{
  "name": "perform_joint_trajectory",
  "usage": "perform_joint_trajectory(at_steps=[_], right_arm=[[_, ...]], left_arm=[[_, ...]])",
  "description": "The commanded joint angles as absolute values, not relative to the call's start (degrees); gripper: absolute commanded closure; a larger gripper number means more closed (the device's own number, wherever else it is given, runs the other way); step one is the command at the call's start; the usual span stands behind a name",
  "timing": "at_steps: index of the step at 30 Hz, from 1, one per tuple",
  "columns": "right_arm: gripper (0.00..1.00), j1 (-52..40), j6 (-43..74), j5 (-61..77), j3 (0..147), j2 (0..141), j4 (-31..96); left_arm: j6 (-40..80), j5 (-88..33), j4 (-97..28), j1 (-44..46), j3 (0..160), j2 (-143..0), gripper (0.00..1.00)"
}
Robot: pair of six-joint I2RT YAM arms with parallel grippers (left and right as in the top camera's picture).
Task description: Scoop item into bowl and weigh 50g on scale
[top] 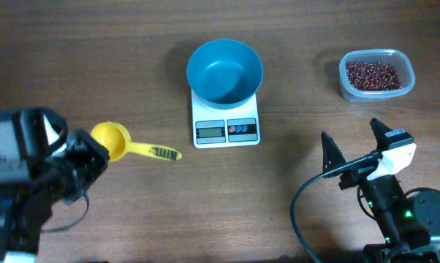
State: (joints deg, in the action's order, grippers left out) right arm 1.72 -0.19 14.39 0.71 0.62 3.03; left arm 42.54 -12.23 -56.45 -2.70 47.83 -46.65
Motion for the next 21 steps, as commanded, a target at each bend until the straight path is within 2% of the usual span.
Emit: perform_joint_trajectory(at_steps=[1,6,14,20,21], right_arm=[[0.01,1.0,0.1,14.3,0.3,0.2,3.2],[0.01,1.0,0.1,14.3,0.3,0.2,3.2],[0.01,1.0,0.1,14.3,0.3,0.2,3.2],[0.01,1.0,0.2,14.9,0.3,0.2,3.2],[0.01,1.0,3.9,15.6,0.3,0.2,3.2]], left_arm=[[42.4,-19.0,-63.4,-2.8,48.4,-44.1,1.0],[42.4,-20.4,-70.0,-2.7,46.3,-44.2,1.0],[40.2,-30.5,-70.0,-2.8,37.0,-44.2,1.0],[40.2,-30.7,-70.4,-2.8,37.0,-44.2,1.0],[40.3,-30.7,-70.4,-2.8,37.0,-44.2,1.0]])
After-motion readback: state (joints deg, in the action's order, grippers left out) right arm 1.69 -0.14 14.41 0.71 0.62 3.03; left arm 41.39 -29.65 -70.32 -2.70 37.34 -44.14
